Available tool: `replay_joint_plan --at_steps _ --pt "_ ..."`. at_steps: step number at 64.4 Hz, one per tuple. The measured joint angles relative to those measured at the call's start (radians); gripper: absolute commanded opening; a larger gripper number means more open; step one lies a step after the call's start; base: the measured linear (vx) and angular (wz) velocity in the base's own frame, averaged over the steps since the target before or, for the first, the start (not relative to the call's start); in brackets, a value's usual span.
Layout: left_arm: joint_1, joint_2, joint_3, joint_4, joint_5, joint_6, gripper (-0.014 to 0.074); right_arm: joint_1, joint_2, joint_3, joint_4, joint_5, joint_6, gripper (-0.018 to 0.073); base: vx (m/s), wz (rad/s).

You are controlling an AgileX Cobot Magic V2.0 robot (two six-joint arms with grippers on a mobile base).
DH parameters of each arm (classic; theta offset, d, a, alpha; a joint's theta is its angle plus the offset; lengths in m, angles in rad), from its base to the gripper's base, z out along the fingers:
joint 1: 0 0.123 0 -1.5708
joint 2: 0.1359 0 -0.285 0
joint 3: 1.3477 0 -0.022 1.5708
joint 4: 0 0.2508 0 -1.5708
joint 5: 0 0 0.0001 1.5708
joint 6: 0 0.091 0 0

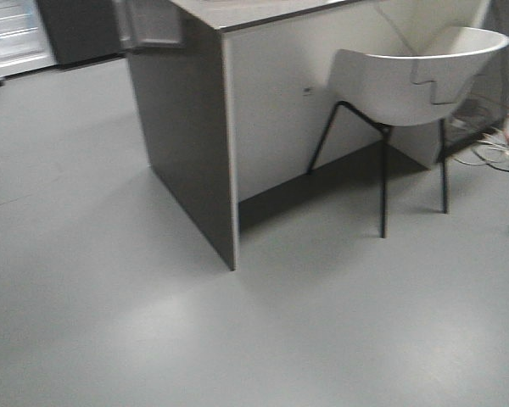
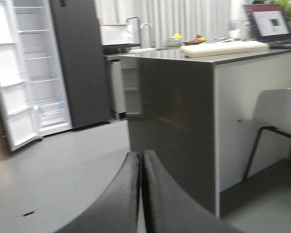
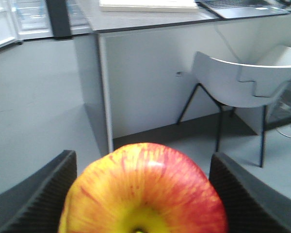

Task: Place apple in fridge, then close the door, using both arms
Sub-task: 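Turn the base away from the counter holding the apple, then drive toward the open white refrigerator holding the apple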

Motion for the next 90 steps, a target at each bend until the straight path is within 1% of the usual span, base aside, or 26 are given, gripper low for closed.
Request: replay_joint_plan --at_steps 35,90 --pt "0.000 0.000 0.000 0.000 0.000 0.000 -0.0006 0.000 0.000 0.000 0.000 0.000 0.000 0.0098 0.01 0.49" --pt "0.000 0.000 0.000 0.000 0.000 0.000 -0.0006 0.000 0.000 0.000 0.000 0.000 0.000 0.0098 0.06 0.26"
